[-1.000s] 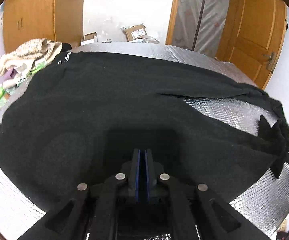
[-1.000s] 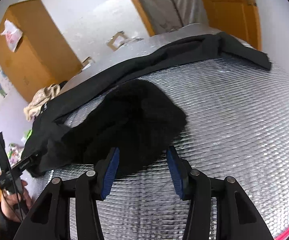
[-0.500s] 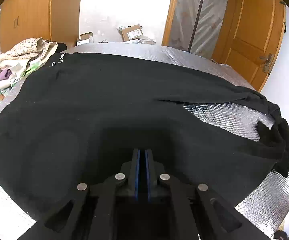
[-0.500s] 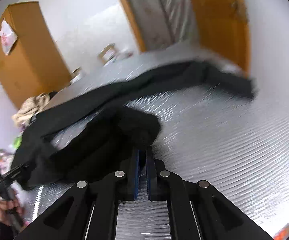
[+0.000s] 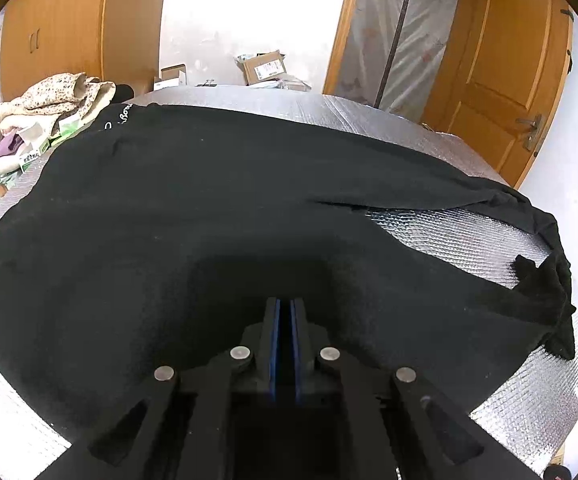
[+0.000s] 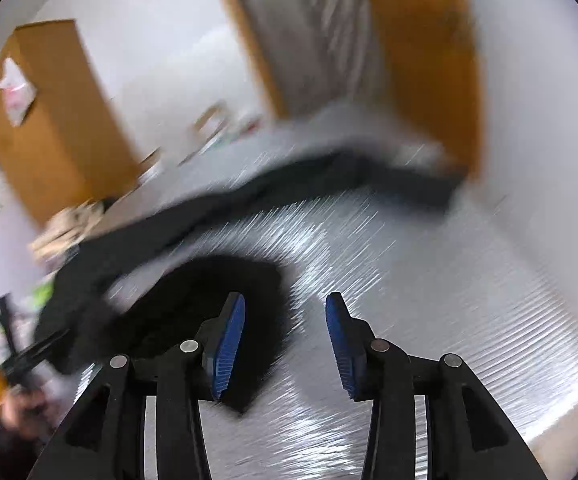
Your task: Fold clothes
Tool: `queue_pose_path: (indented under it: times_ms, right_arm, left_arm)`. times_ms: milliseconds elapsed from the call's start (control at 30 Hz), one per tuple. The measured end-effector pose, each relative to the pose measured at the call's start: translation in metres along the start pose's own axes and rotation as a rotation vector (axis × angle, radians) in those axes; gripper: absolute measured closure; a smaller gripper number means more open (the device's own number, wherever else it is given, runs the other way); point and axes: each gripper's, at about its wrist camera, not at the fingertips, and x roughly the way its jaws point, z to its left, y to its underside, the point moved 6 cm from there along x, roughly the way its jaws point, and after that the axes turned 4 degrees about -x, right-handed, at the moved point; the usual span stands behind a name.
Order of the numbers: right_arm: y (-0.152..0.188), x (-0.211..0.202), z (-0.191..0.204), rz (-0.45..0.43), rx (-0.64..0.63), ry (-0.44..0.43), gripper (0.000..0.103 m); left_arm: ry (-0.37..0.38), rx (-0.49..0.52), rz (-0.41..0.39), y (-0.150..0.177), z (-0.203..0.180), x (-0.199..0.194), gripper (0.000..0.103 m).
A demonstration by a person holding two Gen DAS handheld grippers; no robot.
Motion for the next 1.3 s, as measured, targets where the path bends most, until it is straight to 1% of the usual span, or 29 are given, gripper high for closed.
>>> queue_pose_path:
  times_ms: [33,100,200,267,300,333,367,400,467,500,633,700,733,767,833,867,900,933,967,1000,1200,1233,1267,1300]
  right_arm:
    - [0.007,0.010,0.003,0.024,0.019,-0.028,0.059]
    - [0.013,0.030,0.002,0.061,0.058,-0.050,0.059]
    - [0.008,0.037,0.001,0.049,0.061,-0.054,0.059]
    - [0.007,0.042,0.009,0.059,0.028,-0.075,0.058]
    - [0.007,0.044,0.014,0.068,0.008,-0.088,0.068]
    - [0.006,0.044,0.017,0.071,-0.008,-0.084,0.087]
    - [0.005,0.043,0.018,0.071,-0.023,-0.070,0.095]
    - [0.004,0.042,0.020,0.071,-0.037,-0.056,0.097]
    - [-0.004,0.031,0.015,0.044,-0.050,-0.028,0.097]
    - [-0.010,0.023,0.010,0.025,-0.059,-0.002,0.097]
    - [-0.049,-0.024,-0.011,-0.096,-0.134,0.167,0.098]
    - [-0.067,-0.052,-0.016,-0.166,-0.183,0.276,0.098]
    - [-0.073,-0.065,-0.017,-0.195,-0.202,0.317,0.098]
    - [-0.078,-0.076,-0.019,-0.219,-0.217,0.348,0.098]
    - [-0.079,-0.085,-0.024,-0.228,-0.219,0.374,0.096]
    - [-0.077,-0.082,-0.025,-0.218,-0.212,0.361,0.094]
    - [-0.074,-0.076,-0.025,-0.204,-0.202,0.337,0.087]
    - [-0.071,-0.070,-0.025,-0.189,-0.193,0.312,0.075]
    - [-0.068,-0.065,-0.024,-0.175,-0.184,0.287,0.070]
    - [-0.065,-0.059,-0.024,-0.160,-0.175,0.262,0.067]
    - [-0.047,-0.025,-0.023,-0.073,-0.118,0.114,0.066]
    - [-0.044,-0.019,-0.023,-0.058,-0.109,0.089,0.068]
    - [-0.041,-0.014,-0.022,-0.044,-0.100,0.065,0.074]
    - [-0.038,-0.008,-0.022,-0.029,-0.090,0.040,0.095]
  left_arm:
    - [0.005,-0.004,0.000,0.000,0.001,0.000,0.098]
    - [0.009,-0.009,0.001,0.000,0.002,0.000,0.098]
    - [0.009,-0.008,0.000,0.000,0.002,0.000,0.098]
    - [0.014,-0.014,0.000,0.000,0.002,0.000,0.098]
    - [0.017,-0.017,0.000,-0.001,0.003,0.000,0.098]
    - [0.019,-0.019,0.000,-0.001,0.003,0.000,0.098]
    - [0.021,-0.020,0.000,-0.001,0.003,0.000,0.098]
    - [0.023,-0.022,0.001,-0.001,0.004,0.000,0.098]
    - [0.028,-0.027,0.001,-0.001,0.004,0.000,0.098]
    - [0.030,-0.029,0.001,-0.001,0.004,0.000,0.098]
    - [0.035,-0.035,0.001,-0.002,0.004,0.000,0.098]
    - [0.030,-0.030,0.001,-0.002,0.005,0.000,0.098]
    - [0.029,-0.028,0.001,-0.003,0.006,0.000,0.098]
    - [0.027,-0.026,0.001,-0.003,0.005,0.000,0.098]
    - [0.023,-0.022,0.000,-0.003,0.005,0.000,0.098]
    - [0.021,-0.019,0.000,-0.003,0.005,0.000,0.098]
    - [0.019,-0.017,-0.001,-0.002,0.005,0.000,0.098]
    - [0.021,-0.019,-0.001,-0.002,0.005,0.000,0.098]
    - [0.023,-0.021,-0.001,-0.002,0.005,0.000,0.098]
    - [0.025,-0.023,-0.001,-0.002,0.005,0.000,0.098]
    - [0.019,-0.013,0.002,-0.002,0.004,0.001,0.098]
    - [0.022,-0.017,0.002,-0.002,0.004,0.001,0.098]
    - [0.026,-0.020,0.002,-0.002,0.005,0.001,0.098]
    - [0.030,-0.024,0.003,-0.003,0.005,0.001,0.098]
